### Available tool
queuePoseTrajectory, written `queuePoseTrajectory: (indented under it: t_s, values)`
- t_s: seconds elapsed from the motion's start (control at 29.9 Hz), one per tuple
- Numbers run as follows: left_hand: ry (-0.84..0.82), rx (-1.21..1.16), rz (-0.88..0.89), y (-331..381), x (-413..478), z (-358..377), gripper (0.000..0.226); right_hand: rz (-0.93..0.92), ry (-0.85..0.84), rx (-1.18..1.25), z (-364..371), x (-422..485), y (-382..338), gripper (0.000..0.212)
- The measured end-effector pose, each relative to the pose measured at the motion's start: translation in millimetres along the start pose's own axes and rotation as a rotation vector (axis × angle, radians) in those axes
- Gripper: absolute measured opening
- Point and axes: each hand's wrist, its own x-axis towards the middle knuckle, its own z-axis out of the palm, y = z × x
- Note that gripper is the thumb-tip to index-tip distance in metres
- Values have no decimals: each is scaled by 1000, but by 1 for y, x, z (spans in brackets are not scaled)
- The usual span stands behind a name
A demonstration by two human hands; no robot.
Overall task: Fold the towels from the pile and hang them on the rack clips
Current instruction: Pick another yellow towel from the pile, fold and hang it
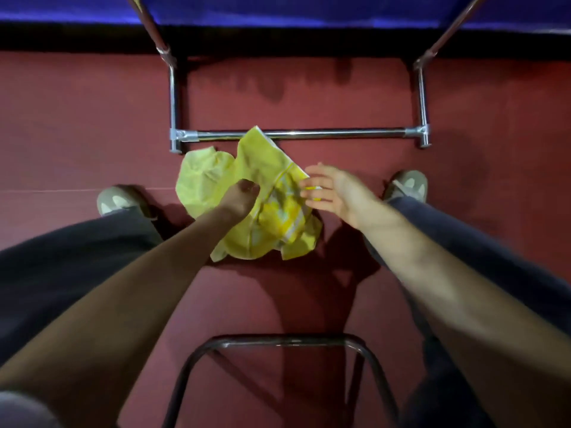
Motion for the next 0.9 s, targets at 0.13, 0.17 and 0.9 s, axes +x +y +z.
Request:
queuePoseTrajectory:
  t_s: [0.13,0.17,0.9]
  values:
    - [-2,255,-25,-28,36,21,42,31,40,124,-13,29,14,30]
    - [11,327,-8,-33,41,25,43,55,48,156,-14,29,17,32]
    - [6,-316,75,-52,25,27,13,161,122,221,-19,20,74,35]
